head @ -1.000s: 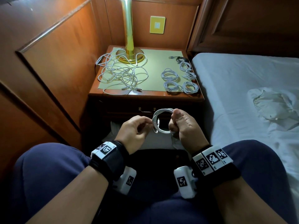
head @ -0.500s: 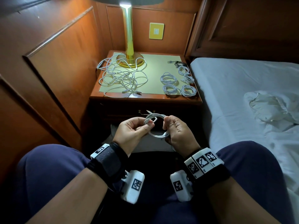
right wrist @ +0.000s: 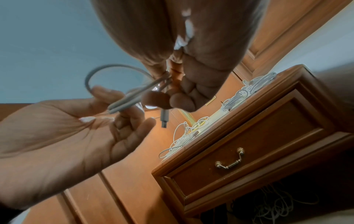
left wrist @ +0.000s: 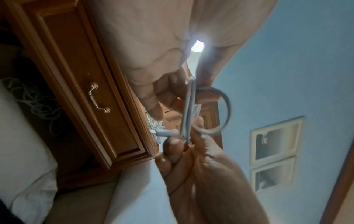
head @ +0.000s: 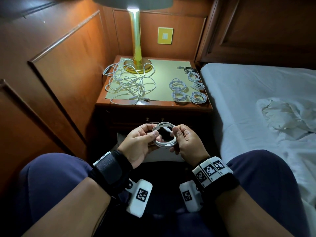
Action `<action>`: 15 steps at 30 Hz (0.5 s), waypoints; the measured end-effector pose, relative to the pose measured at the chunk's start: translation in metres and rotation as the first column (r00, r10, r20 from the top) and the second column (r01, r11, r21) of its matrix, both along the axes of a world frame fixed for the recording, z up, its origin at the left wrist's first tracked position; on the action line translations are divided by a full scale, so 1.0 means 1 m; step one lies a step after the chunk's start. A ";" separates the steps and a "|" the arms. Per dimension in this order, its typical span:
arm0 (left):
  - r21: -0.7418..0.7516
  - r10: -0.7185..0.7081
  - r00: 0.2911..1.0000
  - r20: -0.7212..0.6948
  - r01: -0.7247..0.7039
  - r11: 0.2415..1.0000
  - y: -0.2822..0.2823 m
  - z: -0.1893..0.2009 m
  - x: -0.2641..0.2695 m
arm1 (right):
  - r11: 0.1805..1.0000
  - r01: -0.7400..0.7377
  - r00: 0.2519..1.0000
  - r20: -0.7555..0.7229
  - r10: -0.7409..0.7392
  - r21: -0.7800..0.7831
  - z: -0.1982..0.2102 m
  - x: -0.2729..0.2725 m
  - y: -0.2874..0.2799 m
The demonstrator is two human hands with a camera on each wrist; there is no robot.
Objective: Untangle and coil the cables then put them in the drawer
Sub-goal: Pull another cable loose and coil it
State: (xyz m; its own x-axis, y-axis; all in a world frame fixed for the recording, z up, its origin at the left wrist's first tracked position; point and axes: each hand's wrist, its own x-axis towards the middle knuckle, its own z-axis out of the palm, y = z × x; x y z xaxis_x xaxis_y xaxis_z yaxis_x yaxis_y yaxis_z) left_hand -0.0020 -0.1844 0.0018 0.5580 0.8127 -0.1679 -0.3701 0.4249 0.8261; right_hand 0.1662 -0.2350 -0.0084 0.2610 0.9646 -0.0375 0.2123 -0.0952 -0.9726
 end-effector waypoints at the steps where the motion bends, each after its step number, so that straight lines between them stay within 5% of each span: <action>1: 0.032 0.010 1.000 -0.028 -0.009 0.999 -0.001 0.000 0.001 | 1.000 0.006 1.000 0.010 -0.006 0.007 0.000 0.001 0.000; 9: 0.345 0.067 0.949 -0.308 0.046 0.938 0.002 -0.005 -0.003 | 0.999 -0.007 1.000 -0.006 0.007 0.032 0.002 0.005 0.000; 15: 0.388 0.152 0.916 -0.372 0.005 0.922 0.004 -0.009 -0.002 | 0.998 0.007 1.000 -0.019 -0.005 0.070 0.001 0.007 0.002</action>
